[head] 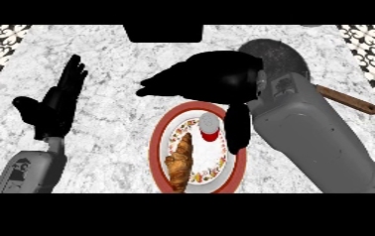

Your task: Pick the can from the plate and place it in the pan

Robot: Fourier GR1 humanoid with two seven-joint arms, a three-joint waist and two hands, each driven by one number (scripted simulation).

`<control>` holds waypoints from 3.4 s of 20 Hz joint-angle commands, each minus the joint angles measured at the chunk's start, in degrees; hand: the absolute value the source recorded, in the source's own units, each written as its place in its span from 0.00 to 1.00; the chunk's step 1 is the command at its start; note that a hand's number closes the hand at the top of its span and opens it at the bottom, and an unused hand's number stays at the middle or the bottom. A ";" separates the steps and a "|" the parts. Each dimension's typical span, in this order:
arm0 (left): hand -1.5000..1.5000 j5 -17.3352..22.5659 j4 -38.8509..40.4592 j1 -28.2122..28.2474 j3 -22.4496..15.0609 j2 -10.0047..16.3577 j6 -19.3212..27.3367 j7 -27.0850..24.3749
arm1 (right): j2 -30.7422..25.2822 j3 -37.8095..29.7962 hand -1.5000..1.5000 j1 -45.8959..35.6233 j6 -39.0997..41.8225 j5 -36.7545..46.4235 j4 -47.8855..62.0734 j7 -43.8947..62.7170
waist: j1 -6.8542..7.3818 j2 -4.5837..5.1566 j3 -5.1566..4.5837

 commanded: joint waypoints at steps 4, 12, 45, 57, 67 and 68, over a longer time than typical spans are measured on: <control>0.50 -1.20 -2.23 -1.89 1.62 -0.40 0.45 3.46 | 5.79 0.80 0.00 2.96 -1.12 6.26 -1.31 6.09 | 0.07 0.04 0.02; 0.50 -2.30 -0.89 0.27 1.87 -2.15 -1.70 0.70 | -0.20 1.47 0.00 4.12 1.74 14.86 5.64 -6.73 | 0.38 0.19 0.02; 0.50 -4.95 -1.85 0.00 6.34 -4.58 -5.76 2.38 | 8.72 14.01 0.00 13.79 -3.80 46.69 12.62 -15.34 | 0.15 0.10 0.02; 0.50 -6.53 -3.47 5.50 5.38 -7.40 -6.58 -0.89 | 7.89 13.49 0.00 11.61 -6.37 54.70 22.30 -22.95 | 0.39 0.10 0.01; 0.50 -7.86 -1.08 1.25 6.68 -7.26 -6.33 0.29 | 11.93 16.07 1.00 11.69 -11.40 58.75 26.70 -30.88 | 0.23 0.16 0.01; 0.50 -5.21 -4.86 -1.22 8.85 -4.44 -7.83 6.88 | 5.89 15.17 1.00 12.12 -11.04 57.90 23.31 -34.74 | 0.11 0.06 0.03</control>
